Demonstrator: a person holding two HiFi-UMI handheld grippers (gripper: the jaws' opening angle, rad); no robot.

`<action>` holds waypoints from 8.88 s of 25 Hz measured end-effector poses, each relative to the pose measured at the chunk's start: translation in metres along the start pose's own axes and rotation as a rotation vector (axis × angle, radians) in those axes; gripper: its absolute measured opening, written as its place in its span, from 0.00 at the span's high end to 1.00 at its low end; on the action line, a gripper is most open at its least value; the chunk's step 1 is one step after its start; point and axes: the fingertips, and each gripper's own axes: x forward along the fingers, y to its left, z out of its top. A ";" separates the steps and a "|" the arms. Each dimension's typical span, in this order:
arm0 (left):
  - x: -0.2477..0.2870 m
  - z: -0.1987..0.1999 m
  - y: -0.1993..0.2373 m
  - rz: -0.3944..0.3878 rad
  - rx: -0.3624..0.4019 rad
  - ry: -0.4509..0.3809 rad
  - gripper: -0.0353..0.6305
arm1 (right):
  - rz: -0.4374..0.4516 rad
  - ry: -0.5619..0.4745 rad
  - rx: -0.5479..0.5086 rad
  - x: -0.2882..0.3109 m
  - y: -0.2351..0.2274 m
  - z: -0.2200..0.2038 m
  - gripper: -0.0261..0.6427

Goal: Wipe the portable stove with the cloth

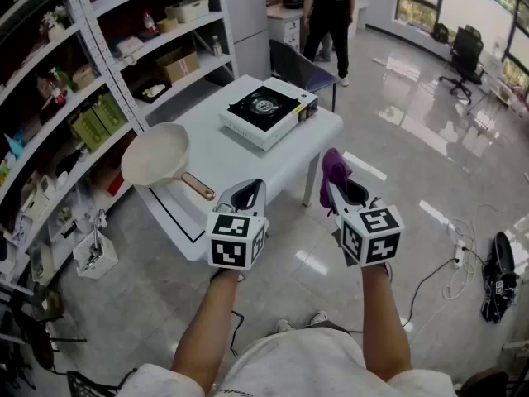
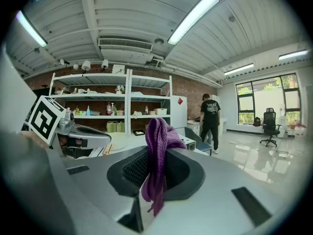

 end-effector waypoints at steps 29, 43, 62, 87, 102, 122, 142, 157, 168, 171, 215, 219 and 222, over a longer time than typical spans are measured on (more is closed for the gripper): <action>0.157 0.015 -0.009 0.195 -0.065 0.068 0.94 | 0.287 0.046 0.016 0.115 -0.126 -0.014 0.87; 0.207 0.019 0.000 0.423 -0.114 0.112 0.94 | 0.544 0.092 -0.020 0.184 -0.168 -0.019 0.87; 0.209 0.001 0.072 0.581 -0.147 0.140 0.94 | 0.912 0.160 -0.045 0.268 -0.050 -0.029 0.87; 0.258 -0.024 0.152 0.574 -0.194 0.175 0.94 | 0.971 0.317 -0.023 0.354 -0.032 -0.085 0.87; 0.306 -0.007 0.152 0.490 -0.164 0.157 0.94 | 0.876 0.393 0.204 0.381 -0.081 -0.081 0.87; 0.371 0.024 0.144 0.346 -0.123 0.111 0.94 | 0.657 0.400 0.303 0.411 -0.177 -0.075 0.87; 0.398 0.043 0.150 0.238 -0.138 0.066 0.94 | 0.580 0.467 0.196 0.415 -0.231 -0.064 0.87; 0.386 0.049 0.178 0.296 -0.154 0.035 0.94 | 0.904 0.674 -0.478 0.431 -0.231 -0.043 0.87; 0.388 0.049 0.215 0.457 -0.187 0.060 0.94 | 1.259 0.837 -0.817 0.458 -0.227 -0.046 0.87; 0.390 0.048 0.226 0.502 -0.199 0.065 0.94 | 1.333 0.870 -0.867 0.470 -0.225 -0.045 0.87; 0.358 0.019 0.298 0.920 -0.311 0.149 0.94 | 1.415 0.653 -0.968 0.662 -0.155 0.005 0.87; 0.345 0.015 0.298 0.956 -0.320 0.142 0.94 | 1.412 0.583 -0.977 0.663 -0.140 0.027 0.87; 0.336 0.013 0.298 0.975 -0.326 0.138 0.94 | 1.405 0.550 -1.004 0.661 -0.128 0.031 0.87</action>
